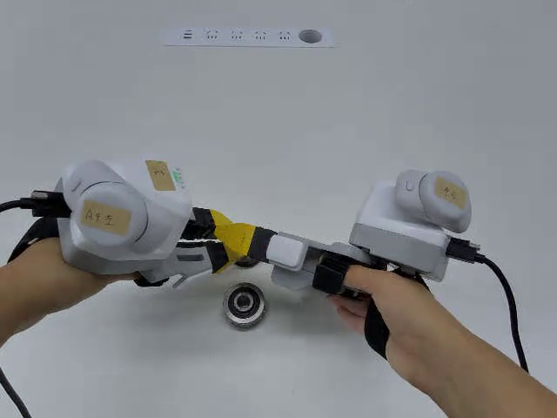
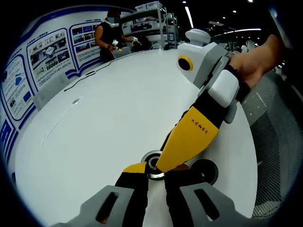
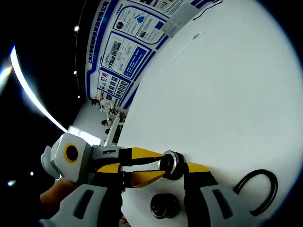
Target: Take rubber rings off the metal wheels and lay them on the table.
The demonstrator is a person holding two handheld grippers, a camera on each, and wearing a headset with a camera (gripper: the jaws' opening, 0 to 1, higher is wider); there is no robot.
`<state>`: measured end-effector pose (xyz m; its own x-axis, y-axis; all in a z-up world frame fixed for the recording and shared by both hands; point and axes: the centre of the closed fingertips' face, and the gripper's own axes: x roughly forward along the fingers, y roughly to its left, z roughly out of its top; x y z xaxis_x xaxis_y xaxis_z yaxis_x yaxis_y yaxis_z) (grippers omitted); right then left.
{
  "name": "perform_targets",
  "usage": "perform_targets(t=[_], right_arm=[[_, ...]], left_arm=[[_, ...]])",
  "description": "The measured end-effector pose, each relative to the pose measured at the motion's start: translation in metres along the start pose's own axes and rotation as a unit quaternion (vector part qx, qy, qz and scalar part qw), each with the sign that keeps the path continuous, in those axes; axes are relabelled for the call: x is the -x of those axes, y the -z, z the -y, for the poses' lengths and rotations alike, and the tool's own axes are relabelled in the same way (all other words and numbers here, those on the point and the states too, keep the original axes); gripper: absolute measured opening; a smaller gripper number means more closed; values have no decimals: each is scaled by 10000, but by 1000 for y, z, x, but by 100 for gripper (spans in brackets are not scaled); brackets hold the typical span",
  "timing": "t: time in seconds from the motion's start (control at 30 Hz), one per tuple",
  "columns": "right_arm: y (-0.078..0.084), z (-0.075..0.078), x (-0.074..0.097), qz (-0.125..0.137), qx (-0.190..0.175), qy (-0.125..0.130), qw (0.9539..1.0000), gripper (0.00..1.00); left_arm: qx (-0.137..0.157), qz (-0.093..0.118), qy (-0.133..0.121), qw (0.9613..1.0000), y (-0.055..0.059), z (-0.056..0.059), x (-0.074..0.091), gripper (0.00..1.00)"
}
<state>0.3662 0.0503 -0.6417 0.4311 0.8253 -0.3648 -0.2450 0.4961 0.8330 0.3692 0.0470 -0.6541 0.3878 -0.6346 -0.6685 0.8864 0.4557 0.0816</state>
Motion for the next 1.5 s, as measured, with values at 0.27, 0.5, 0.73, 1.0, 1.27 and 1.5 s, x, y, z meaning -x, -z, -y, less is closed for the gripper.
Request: perform_targets(t=[0.27,0.5,0.73,1.0,1.27,1.5], right_arm=[[2,-2,4,-34,-67,-71,9999,48],[1,6,8,37,-149,-25,9999,38],[1,13,10,53,-223,54,9997,24],[1,30,8,-25,-365,384,9986,5],[0,27,10,25,-277,455,9986,2],[-1,24,9,-7,-207,449,9988,1]], left_arm=[[-2,13,8,10000,0,0,0,13],[7,21,11,10000,-1,0,0,13],[-1,19,17,10000,-1,0,0,13],[-10,11,19,10000,-1,0,0,13],[-16,-9,19,10000,0,0,0,13],[-38,-15,18,10000,1,-1,0,13]])
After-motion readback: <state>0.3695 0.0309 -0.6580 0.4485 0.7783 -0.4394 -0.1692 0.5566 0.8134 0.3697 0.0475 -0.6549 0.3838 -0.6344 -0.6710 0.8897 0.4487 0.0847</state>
